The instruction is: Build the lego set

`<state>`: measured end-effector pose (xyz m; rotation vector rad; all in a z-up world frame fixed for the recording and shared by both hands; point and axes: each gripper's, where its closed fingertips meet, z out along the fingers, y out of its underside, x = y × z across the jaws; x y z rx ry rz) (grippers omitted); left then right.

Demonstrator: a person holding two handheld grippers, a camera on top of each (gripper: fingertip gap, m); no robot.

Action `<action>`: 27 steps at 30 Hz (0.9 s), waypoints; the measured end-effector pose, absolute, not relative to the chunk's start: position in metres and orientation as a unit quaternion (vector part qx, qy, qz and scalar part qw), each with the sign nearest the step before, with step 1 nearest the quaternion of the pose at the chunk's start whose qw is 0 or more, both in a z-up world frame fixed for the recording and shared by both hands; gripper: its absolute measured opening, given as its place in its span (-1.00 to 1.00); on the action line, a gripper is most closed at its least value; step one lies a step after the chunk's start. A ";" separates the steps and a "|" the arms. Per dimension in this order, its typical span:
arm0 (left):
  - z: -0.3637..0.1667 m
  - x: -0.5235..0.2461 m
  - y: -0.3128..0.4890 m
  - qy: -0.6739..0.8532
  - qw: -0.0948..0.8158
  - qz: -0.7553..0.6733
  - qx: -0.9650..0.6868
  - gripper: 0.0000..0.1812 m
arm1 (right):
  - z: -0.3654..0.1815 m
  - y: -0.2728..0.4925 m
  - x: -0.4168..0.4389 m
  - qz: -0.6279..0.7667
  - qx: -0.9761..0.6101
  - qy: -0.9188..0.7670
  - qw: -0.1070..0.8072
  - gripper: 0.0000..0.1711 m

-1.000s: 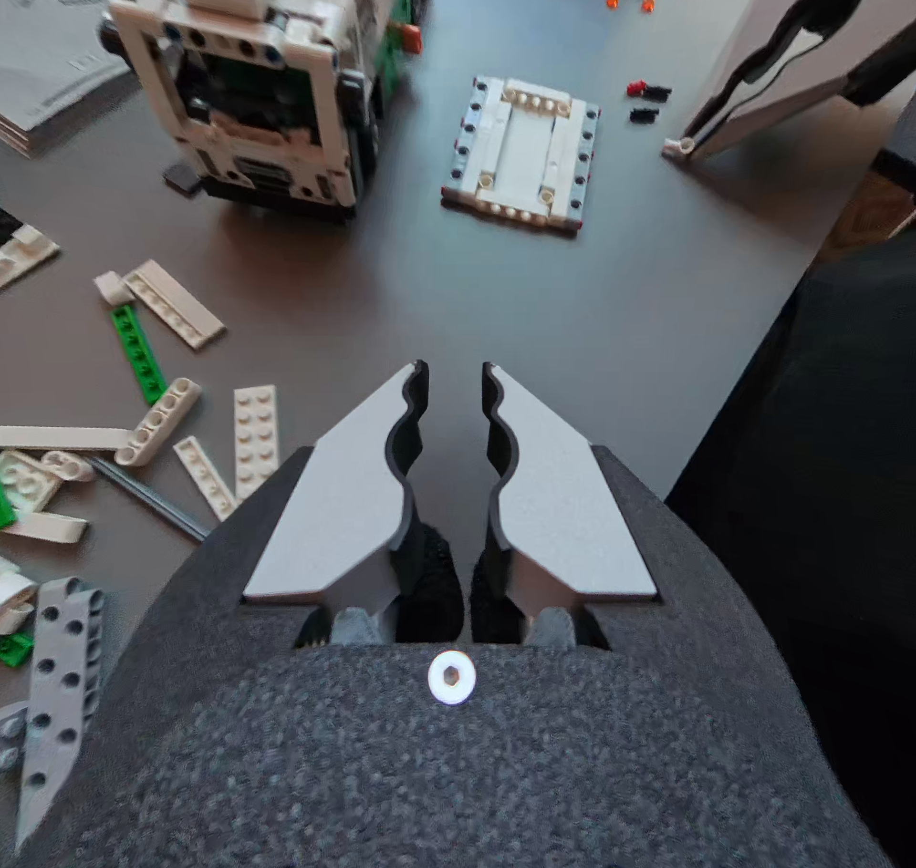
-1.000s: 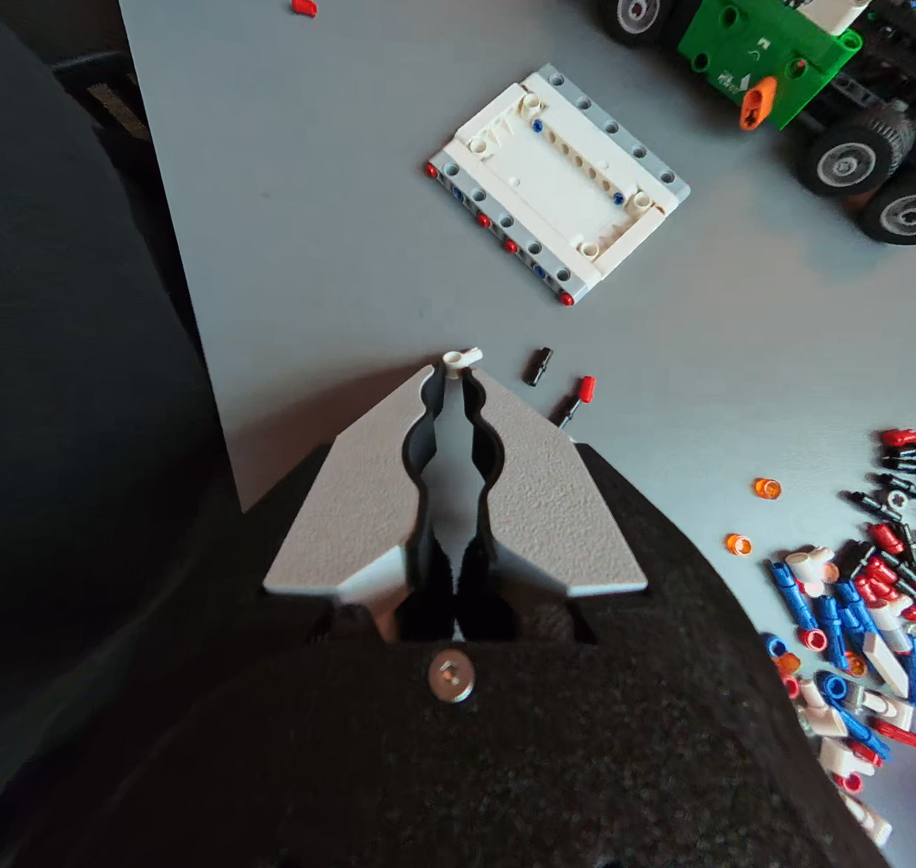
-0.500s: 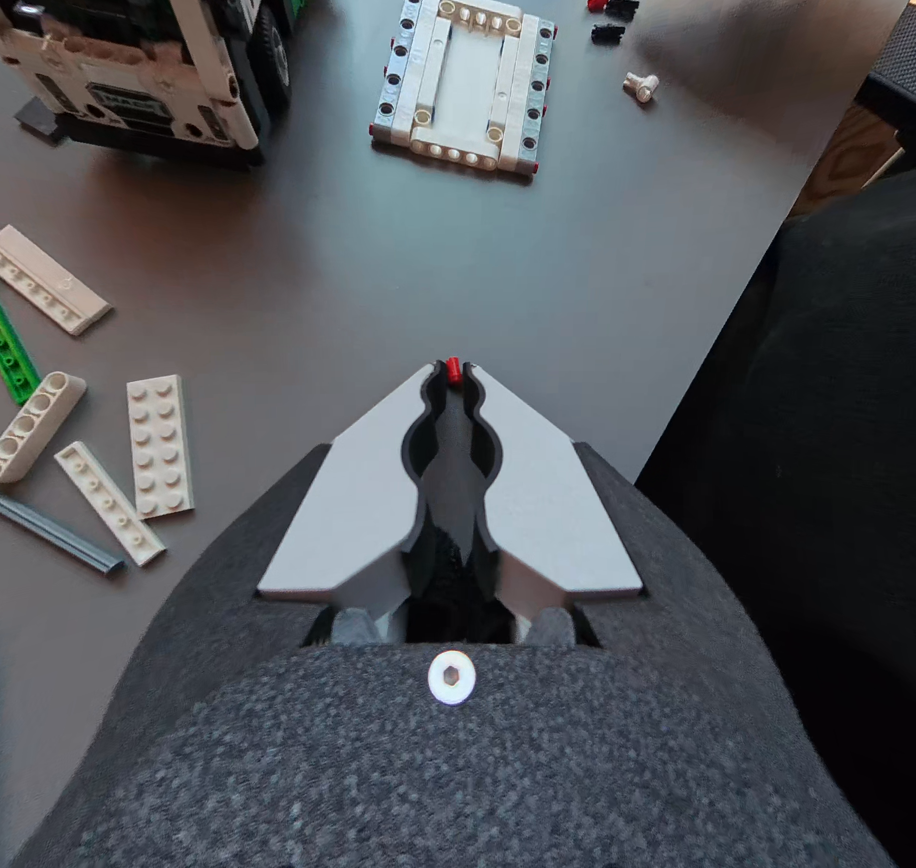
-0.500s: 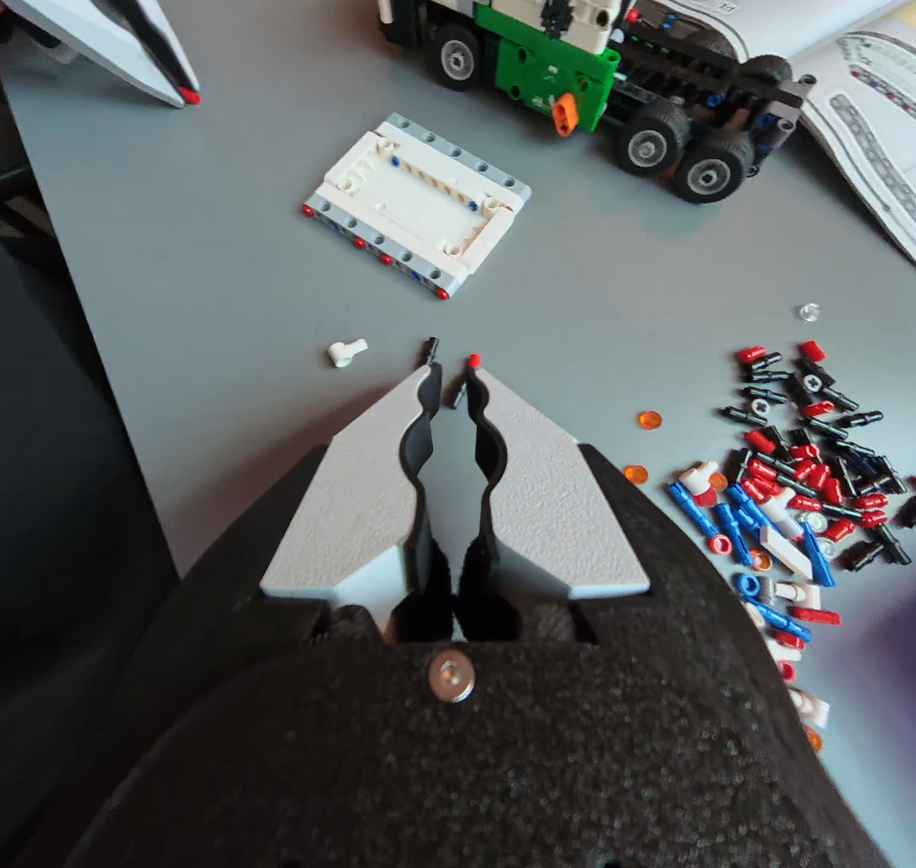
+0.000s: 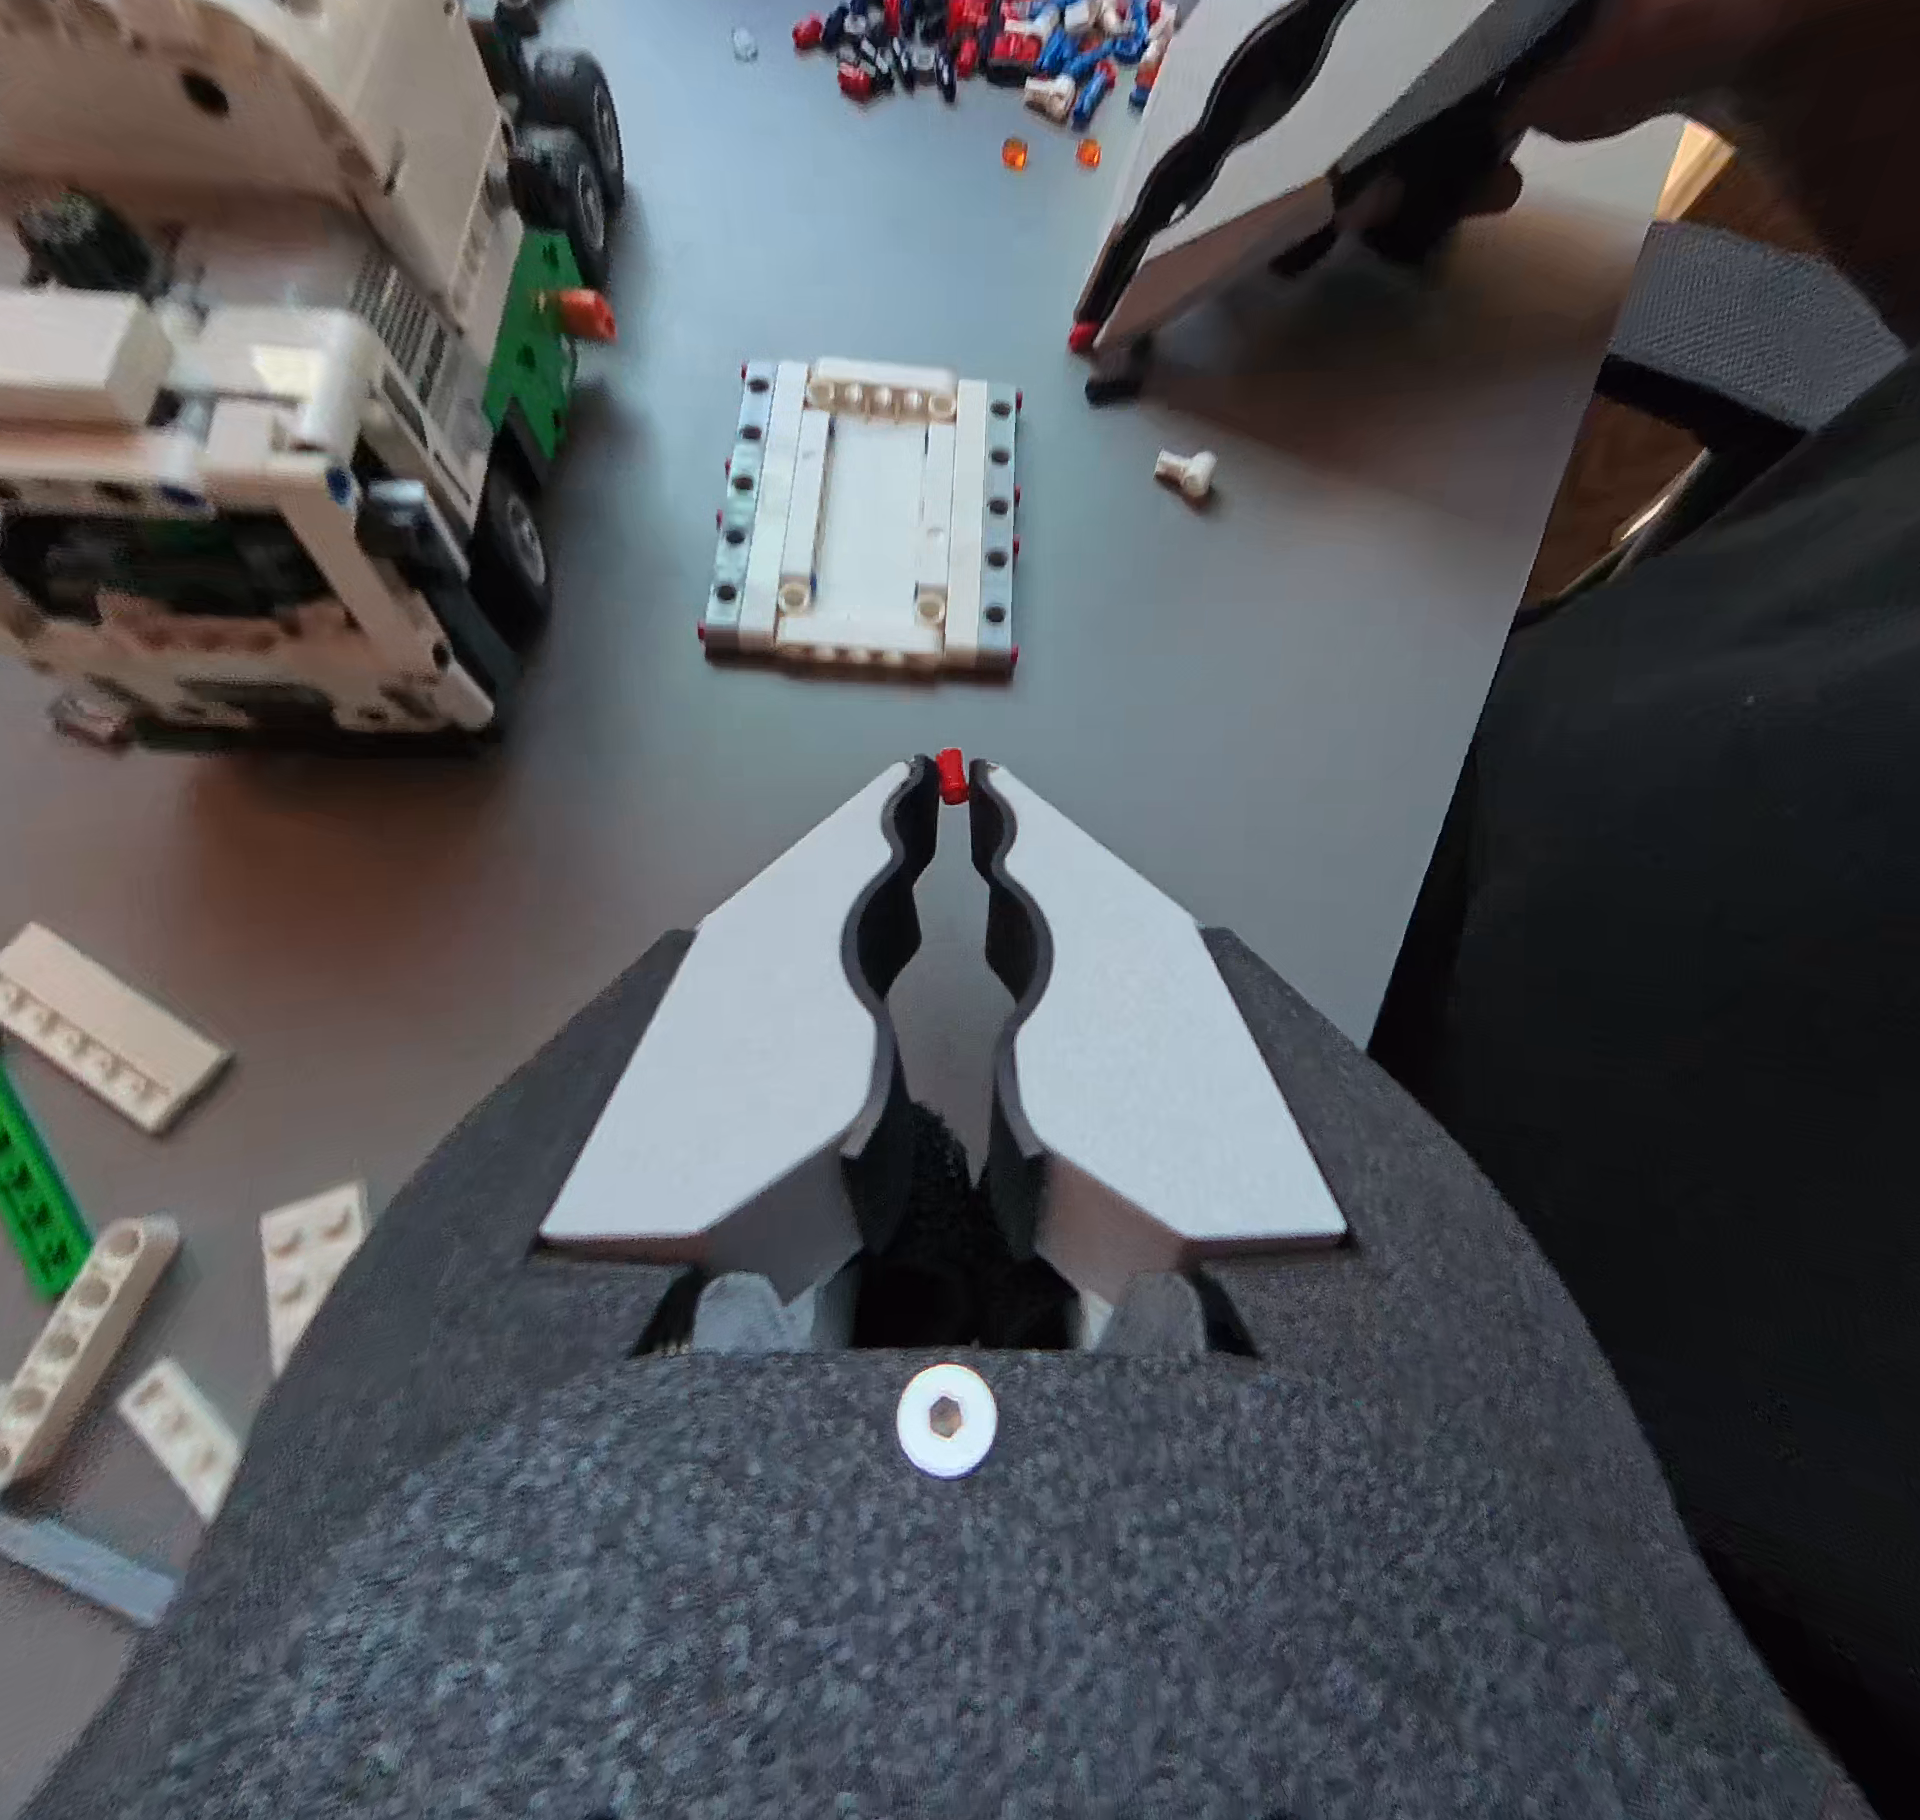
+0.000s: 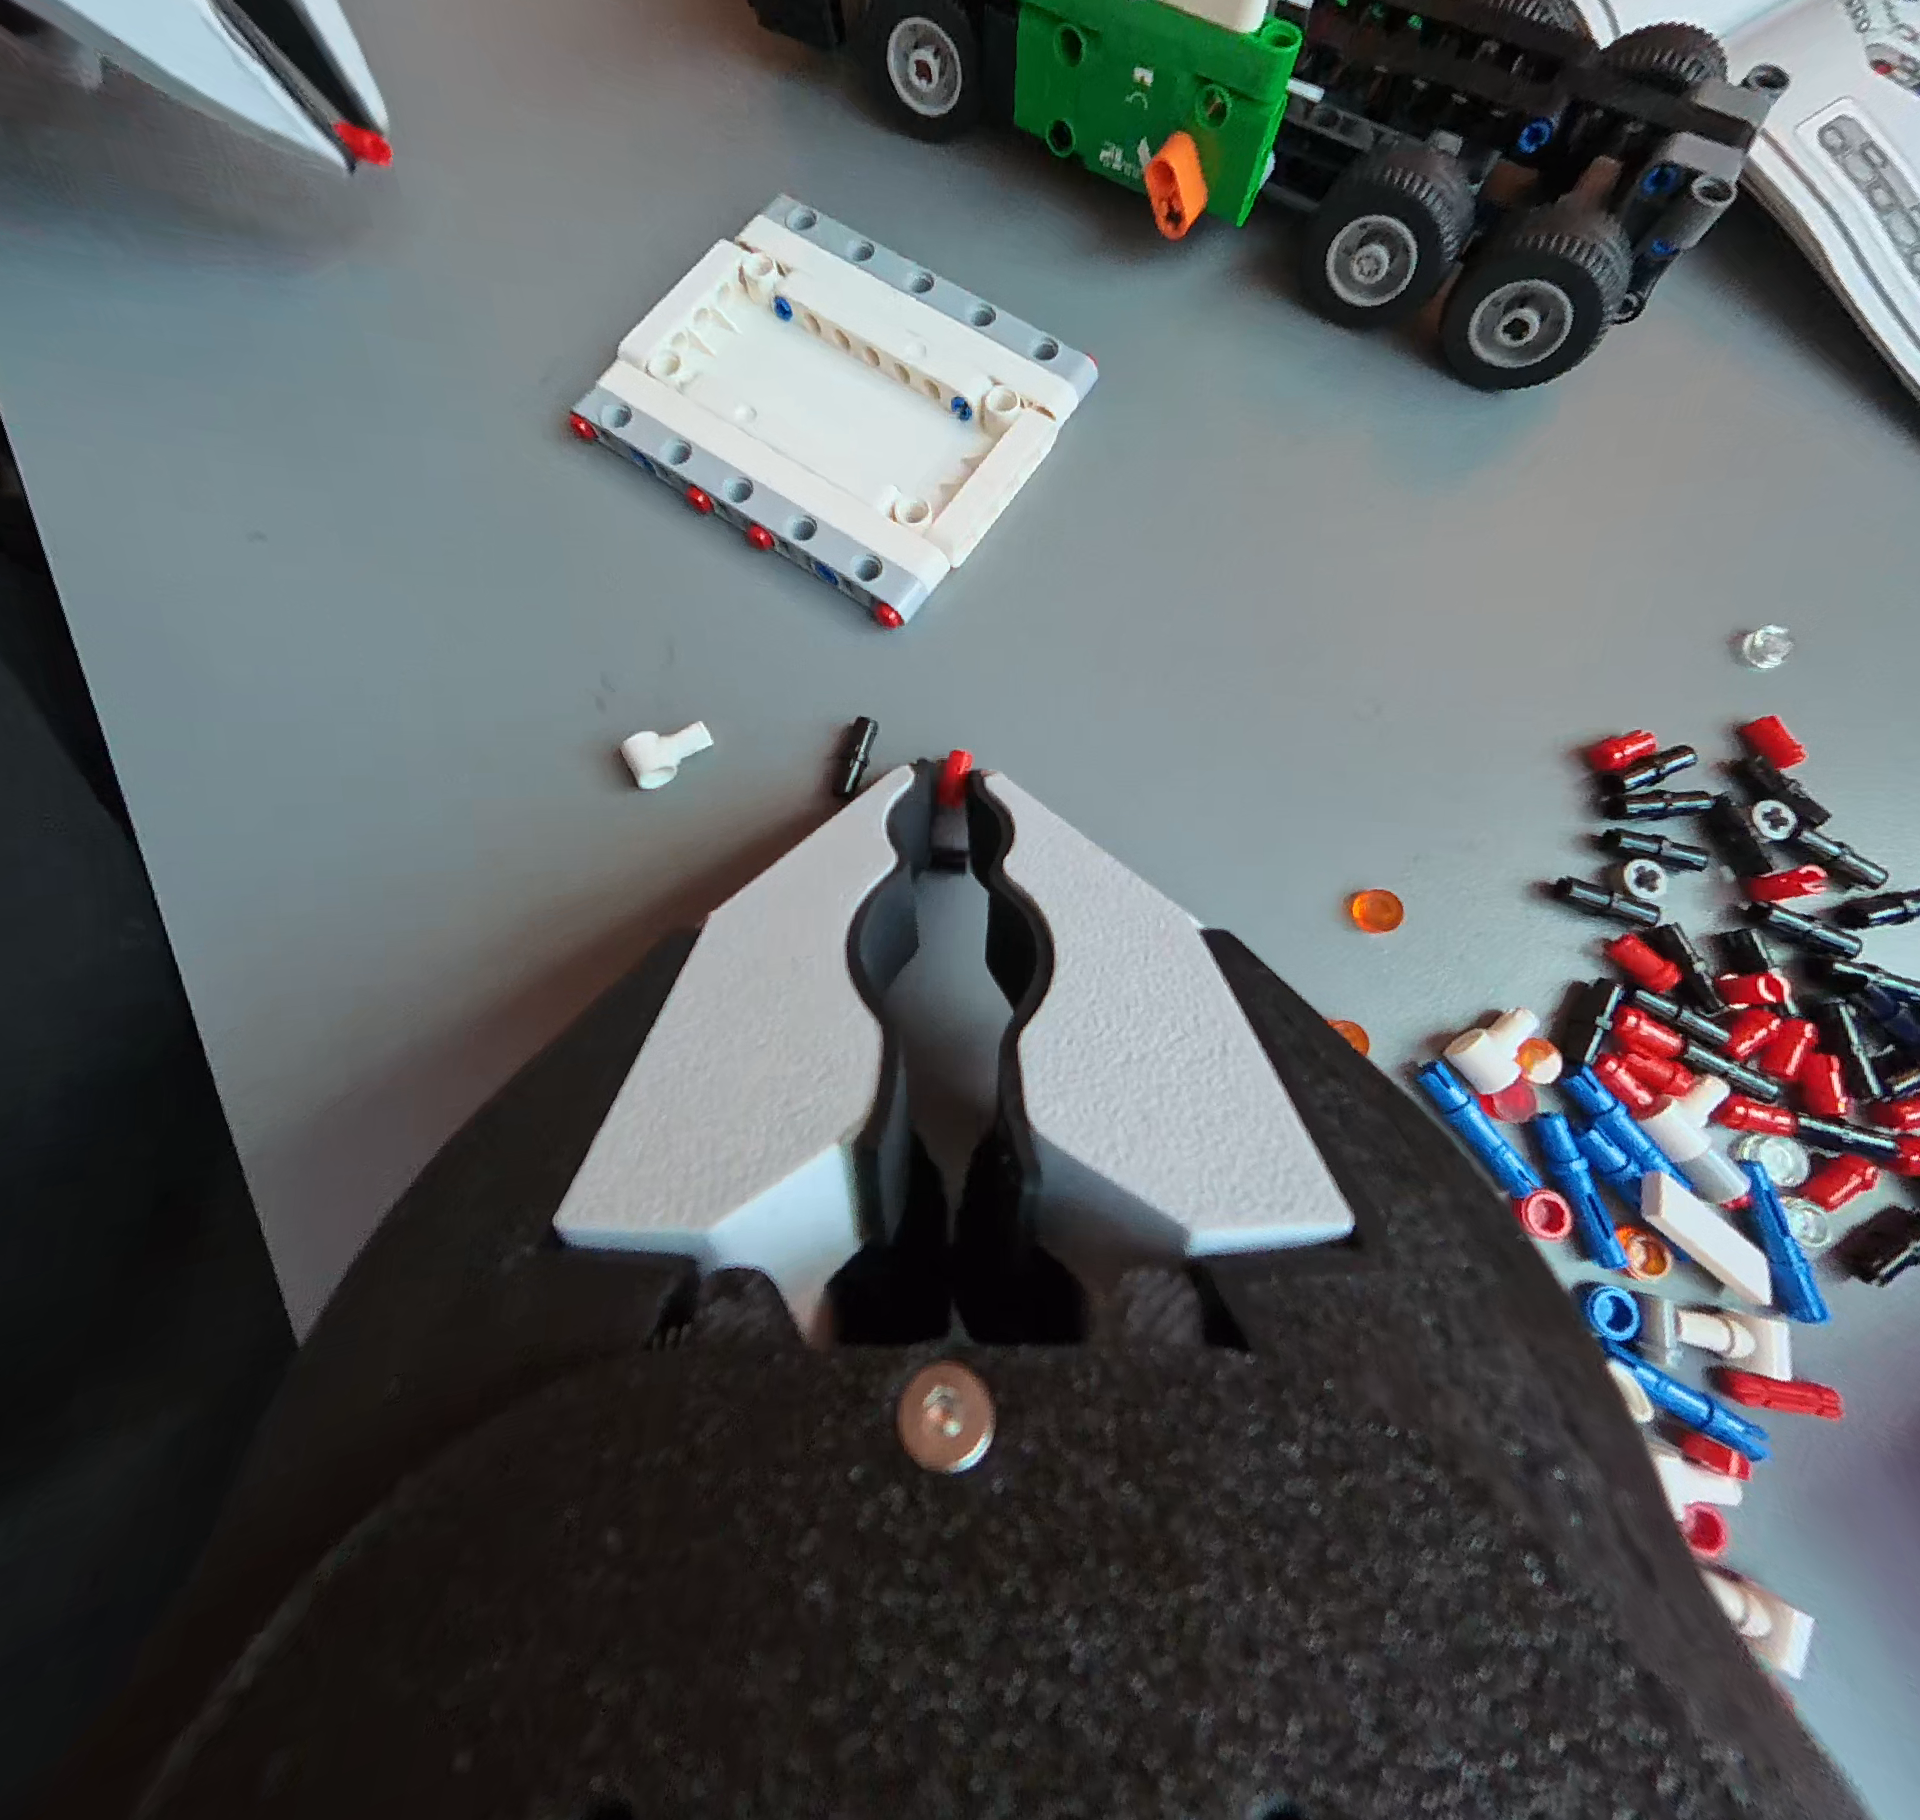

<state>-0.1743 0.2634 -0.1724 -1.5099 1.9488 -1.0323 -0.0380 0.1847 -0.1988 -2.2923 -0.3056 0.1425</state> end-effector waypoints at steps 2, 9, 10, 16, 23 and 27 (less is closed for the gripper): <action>-0.161 -0.152 0.254 0.712 0.236 -0.392 -0.532 -0.96 | -0.197 0.186 -0.035 0.053 -0.905 -0.118 0.405 -0.95; -0.131 -0.031 0.207 0.710 0.219 -0.432 -0.512 -0.96 | -0.175 0.157 0.056 -0.057 -0.899 0.012 0.434 -0.95; -0.134 -0.015 0.198 0.718 0.207 -0.428 -0.509 -0.96 | -0.176 0.149 0.073 -0.076 -0.900 0.038 0.428 -0.95; -0.169 0.047 0.191 0.753 0.198 -0.338 -0.529 -0.96 | -0.184 0.126 0.107 -0.112 -0.896 0.093 0.419 -0.95; -0.188 0.059 0.191 0.754 0.159 -0.326 -0.548 -0.96 | -0.179 0.130 0.110 -0.067 -0.886 0.110 0.446 -0.92; -0.192 0.066 0.189 0.761 0.157 -0.319 -0.543 -0.96 | -0.166 0.121 0.103 -0.018 -0.866 0.117 0.486 -0.91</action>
